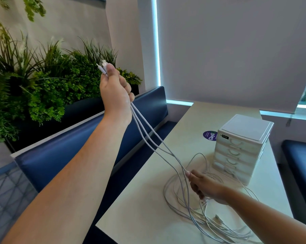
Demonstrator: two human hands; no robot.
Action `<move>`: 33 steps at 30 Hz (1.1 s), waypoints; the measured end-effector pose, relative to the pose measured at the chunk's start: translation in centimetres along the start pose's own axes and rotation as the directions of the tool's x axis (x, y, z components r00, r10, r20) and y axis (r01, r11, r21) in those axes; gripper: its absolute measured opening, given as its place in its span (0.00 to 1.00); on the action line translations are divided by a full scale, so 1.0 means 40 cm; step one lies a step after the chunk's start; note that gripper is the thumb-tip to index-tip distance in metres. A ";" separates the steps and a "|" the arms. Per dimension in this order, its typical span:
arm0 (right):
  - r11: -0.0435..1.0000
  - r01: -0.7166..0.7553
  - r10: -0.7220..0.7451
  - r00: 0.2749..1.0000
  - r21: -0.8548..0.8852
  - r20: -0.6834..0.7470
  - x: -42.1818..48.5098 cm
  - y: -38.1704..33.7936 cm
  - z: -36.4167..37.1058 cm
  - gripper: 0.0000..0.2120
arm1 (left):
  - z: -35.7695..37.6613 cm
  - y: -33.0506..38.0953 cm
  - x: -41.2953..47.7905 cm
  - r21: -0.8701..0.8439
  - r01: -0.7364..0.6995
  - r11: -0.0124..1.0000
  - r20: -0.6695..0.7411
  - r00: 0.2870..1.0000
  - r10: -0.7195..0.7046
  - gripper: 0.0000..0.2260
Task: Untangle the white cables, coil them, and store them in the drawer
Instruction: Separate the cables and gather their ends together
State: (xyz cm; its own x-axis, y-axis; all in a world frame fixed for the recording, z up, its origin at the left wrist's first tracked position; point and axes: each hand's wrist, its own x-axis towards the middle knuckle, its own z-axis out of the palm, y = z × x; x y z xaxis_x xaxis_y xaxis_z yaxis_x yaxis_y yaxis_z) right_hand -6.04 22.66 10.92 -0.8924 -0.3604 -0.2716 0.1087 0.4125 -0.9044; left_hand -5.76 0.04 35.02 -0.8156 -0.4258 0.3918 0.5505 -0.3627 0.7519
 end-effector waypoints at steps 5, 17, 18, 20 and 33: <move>0.989 0.140 -0.144 0.984 -0.043 -0.108 -0.015 -0.014 0.025 0.26 | 0.040 0.019 -0.020 -0.012 -0.054 0.998 0.071 0.996 0.055 0.16; 0.725 0.498 -0.638 0.746 -0.475 -0.191 -0.048 -0.214 0.039 0.07 | 0.077 -0.008 -0.039 0.007 -0.055 0.998 0.167 0.985 0.053 0.16; 0.740 0.507 -0.628 0.755 -0.441 -0.186 -0.049 -0.205 0.035 0.10 | 0.074 -0.008 -0.036 0.006 -0.056 0.998 0.161 0.985 0.054 0.15; 0.771 0.525 -0.614 0.763 -0.360 -0.204 -0.050 -0.186 0.028 0.17 | 0.067 -0.009 -0.028 0.001 -0.052 0.999 0.150 0.987 0.052 0.15; 0.863 0.361 -0.446 0.873 -0.353 -0.198 -0.034 -0.103 0.062 0.19 | 0.085 -0.022 -0.035 -0.105 0.046 0.993 0.100 0.994 -0.036 0.16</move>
State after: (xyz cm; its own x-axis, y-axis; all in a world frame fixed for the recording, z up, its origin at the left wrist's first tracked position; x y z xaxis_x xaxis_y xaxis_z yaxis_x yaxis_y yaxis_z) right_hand -4.19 19.36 14.20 -0.9143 -0.3325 0.2313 -0.3826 0.5213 -0.7628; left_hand -5.71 3.77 35.61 -0.8484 -0.3275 0.4158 0.5279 -0.4667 0.7096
